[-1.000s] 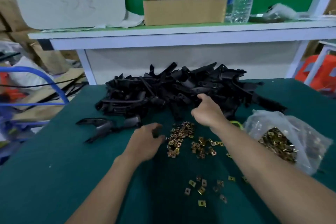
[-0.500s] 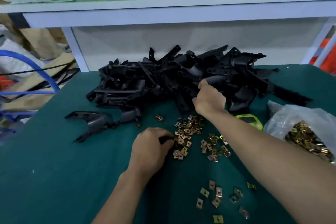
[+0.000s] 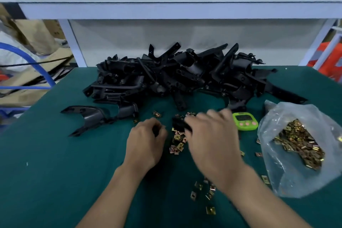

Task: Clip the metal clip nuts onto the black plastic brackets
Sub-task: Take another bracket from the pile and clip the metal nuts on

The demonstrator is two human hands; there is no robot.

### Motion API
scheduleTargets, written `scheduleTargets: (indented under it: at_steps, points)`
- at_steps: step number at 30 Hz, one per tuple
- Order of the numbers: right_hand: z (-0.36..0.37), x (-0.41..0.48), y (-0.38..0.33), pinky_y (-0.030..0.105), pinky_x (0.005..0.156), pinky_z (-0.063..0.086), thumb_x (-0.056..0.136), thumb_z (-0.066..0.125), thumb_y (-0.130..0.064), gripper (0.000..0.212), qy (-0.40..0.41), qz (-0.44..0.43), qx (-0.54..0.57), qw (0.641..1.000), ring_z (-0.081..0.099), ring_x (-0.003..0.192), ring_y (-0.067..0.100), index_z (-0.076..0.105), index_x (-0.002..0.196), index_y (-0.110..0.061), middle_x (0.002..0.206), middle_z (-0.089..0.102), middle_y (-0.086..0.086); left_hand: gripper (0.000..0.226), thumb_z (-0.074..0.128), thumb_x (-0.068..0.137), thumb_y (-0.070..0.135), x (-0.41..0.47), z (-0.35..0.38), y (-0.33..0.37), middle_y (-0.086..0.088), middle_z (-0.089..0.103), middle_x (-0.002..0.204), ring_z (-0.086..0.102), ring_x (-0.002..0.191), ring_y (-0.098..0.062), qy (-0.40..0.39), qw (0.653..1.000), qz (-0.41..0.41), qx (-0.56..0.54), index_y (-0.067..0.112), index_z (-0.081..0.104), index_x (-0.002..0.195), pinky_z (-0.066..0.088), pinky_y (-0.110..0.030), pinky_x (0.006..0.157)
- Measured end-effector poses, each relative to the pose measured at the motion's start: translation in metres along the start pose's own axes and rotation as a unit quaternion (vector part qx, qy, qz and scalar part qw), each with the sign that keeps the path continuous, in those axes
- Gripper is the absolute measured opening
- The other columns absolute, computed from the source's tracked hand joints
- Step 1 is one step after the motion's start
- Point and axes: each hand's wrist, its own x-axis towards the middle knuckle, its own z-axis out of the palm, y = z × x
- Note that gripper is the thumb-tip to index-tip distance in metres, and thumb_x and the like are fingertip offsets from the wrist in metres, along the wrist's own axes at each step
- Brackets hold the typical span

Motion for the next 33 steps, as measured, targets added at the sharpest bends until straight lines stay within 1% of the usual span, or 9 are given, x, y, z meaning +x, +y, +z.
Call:
scheduleTargets:
  at_steps: [3, 5, 8, 11, 14, 18, 23, 28, 33]
  points:
    - [0.013, -0.023, -0.018, 0.040, 0.085, 0.039, 0.086, 0.061, -0.061, 0.046, -0.136, 0.034, 0.081, 0.987, 0.063, 0.094, 0.017, 0.063, 0.118, -0.027, 0.099, 0.069, -0.011, 0.018, 0.057, 0.096, 0.023, -0.005, -0.006, -0.004, 0.002, 0.067, 0.080, 0.060, 0.074, -0.023, -0.003, 0.998, 0.058, 0.027, 0.018, 0.067, 0.083, 0.045, -0.037, 0.063]
    - [0.015, -0.026, -0.016, 0.038, 0.089, 0.044, 0.090, 0.048, -0.069, 0.058, -0.174, 0.056, 0.218, 0.959, 0.057, 0.099, 0.011, 0.061, 0.127, -0.027, 0.107, 0.065, -0.013, 0.017, 0.056, 0.093, 0.023, -0.007, -0.010, -0.005, 0.002, 0.068, 0.081, 0.061, 0.076, -0.023, -0.005, 0.997, 0.057, 0.043, 0.019, 0.070, 0.083, 0.045, -0.036, 0.064]
    - [0.020, -0.024, 0.005, 0.034, 0.093, 0.045, 0.099, 0.055, -0.031, 0.029, -0.097, 0.102, 0.277, 0.951, 0.053, 0.103, 0.009, 0.068, 0.125, -0.025, 0.105, 0.063, -0.015, 0.015, 0.067, 0.088, 0.022, -0.009, -0.012, -0.006, 0.003, 0.072, 0.098, 0.064, 0.092, -0.022, -0.003, 0.998, 0.028, 0.055, 0.024, 0.076, 0.100, 0.047, -0.030, 0.073]
    - [0.026, -0.025, 0.027, 0.035, 0.111, 0.035, 0.097, 0.056, -0.018, 0.050, -0.174, 0.093, 0.215, 0.956, 0.042, 0.131, 0.016, 0.052, 0.146, -0.026, 0.140, 0.052, -0.010, 0.034, 0.077, 0.085, 0.025, -0.010, -0.011, -0.004, 0.012, 0.069, 0.114, 0.060, 0.110, -0.014, -0.023, 0.999, 0.014, 0.027, 0.031, 0.074, 0.118, 0.044, -0.024, 0.086]
    - [0.034, -0.031, 0.028, 0.038, 0.096, 0.045, 0.095, 0.065, -0.033, 0.045, -0.206, 0.092, 0.226, 0.947, 0.051, 0.115, 0.019, 0.055, 0.138, -0.026, 0.121, 0.057, -0.009, 0.028, 0.083, 0.078, 0.035, -0.010, -0.008, 0.003, 0.014, 0.068, 0.107, 0.058, 0.108, -0.010, -0.031, 0.999, 0.030, 0.026, 0.031, 0.077, 0.105, 0.042, -0.023, 0.085]
    - [0.035, -0.030, 0.031, 0.040, 0.081, 0.049, 0.097, 0.062, -0.026, 0.048, -0.131, 0.119, 0.202, 0.963, 0.052, 0.101, 0.019, 0.048, 0.143, -0.029, 0.116, 0.048, -0.009, 0.020, 0.083, 0.075, 0.035, -0.010, -0.004, 0.012, 0.017, 0.069, 0.101, 0.054, 0.108, -0.006, -0.016, 0.997, 0.073, 0.024, 0.029, 0.077, 0.093, 0.039, -0.023, 0.087]
    - [0.037, -0.029, 0.044, 0.034, 0.067, 0.038, 0.097, 0.060, -0.032, 0.048, -0.110, 0.231, 0.158, 0.954, 0.052, 0.075, 0.020, 0.046, 0.143, -0.031, 0.119, 0.049, -0.008, 0.021, 0.081, 0.077, 0.050, -0.012, -0.006, 0.018, 0.027, 0.059, 0.118, 0.046, 0.121, -0.002, -0.133, 0.985, 0.095, 0.060, 0.038, 0.080, 0.095, 0.038, -0.029, 0.104]
    - [0.043, -0.030, 0.049, 0.034, 0.063, 0.037, 0.090, 0.066, -0.040, 0.018, -0.130, 0.261, 0.172, 0.941, 0.053, 0.074, 0.022, 0.053, 0.101, -0.031, 0.092, 0.051, -0.011, 0.006, 0.080, 0.084, 0.027, -0.018, -0.004, 0.026, 0.027, 0.063, 0.102, 0.048, 0.111, 0.000, -0.119, 0.988, 0.092, 0.033, 0.033, 0.077, 0.084, 0.038, -0.026, 0.101]
    - [0.048, -0.032, 0.053, 0.031, 0.053, 0.033, 0.086, 0.069, -0.038, 0.021, -0.112, 0.270, 0.184, 0.938, 0.051, 0.066, 0.013, 0.049, 0.084, -0.031, 0.082, 0.050, -0.016, 0.011, 0.075, 0.089, 0.029, -0.024, -0.003, 0.028, 0.021, 0.065, 0.089, 0.051, 0.097, -0.007, -0.076, 0.993, 0.073, 0.057, 0.039, 0.071, 0.086, 0.034, -0.021, 0.081]
